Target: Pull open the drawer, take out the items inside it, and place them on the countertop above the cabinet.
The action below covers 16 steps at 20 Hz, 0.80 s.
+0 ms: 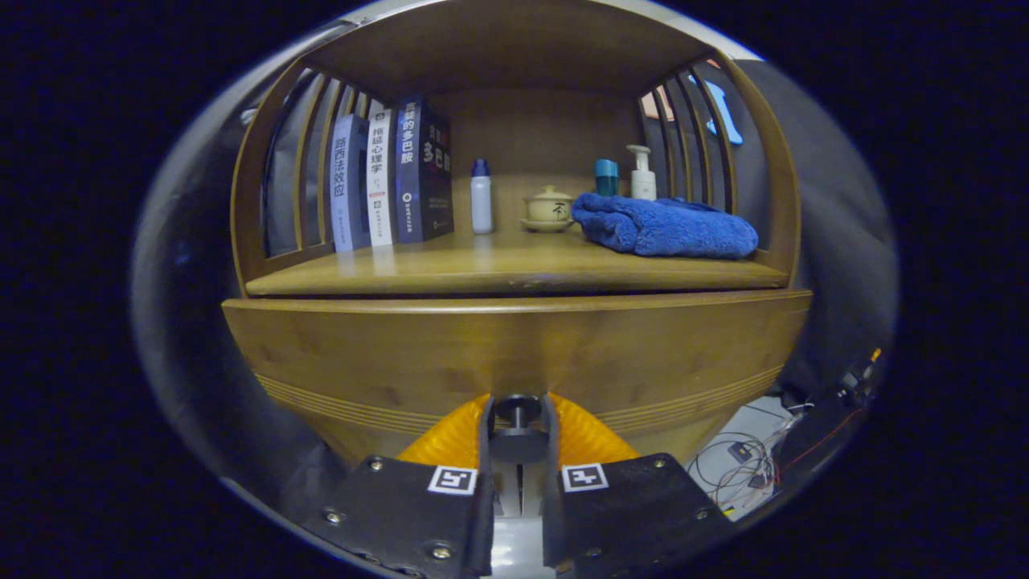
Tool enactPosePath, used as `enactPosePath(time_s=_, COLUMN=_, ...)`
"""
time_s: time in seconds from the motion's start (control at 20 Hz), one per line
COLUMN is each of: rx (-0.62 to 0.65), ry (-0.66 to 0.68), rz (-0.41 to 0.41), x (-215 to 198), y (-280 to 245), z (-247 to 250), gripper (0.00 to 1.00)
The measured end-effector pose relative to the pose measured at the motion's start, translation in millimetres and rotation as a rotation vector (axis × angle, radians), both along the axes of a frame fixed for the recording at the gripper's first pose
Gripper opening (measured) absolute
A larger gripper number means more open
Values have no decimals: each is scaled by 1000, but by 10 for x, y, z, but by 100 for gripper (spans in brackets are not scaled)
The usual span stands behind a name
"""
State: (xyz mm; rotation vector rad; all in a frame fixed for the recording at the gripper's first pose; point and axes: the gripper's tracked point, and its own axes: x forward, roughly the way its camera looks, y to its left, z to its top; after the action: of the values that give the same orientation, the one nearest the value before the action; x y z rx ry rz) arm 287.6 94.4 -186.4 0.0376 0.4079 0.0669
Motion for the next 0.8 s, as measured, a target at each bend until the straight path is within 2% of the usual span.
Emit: enactPosePath(time_s=0.8, rx=30, ry=80, rz=-97, x=-1256, y=-197, z=57, gripper=24)
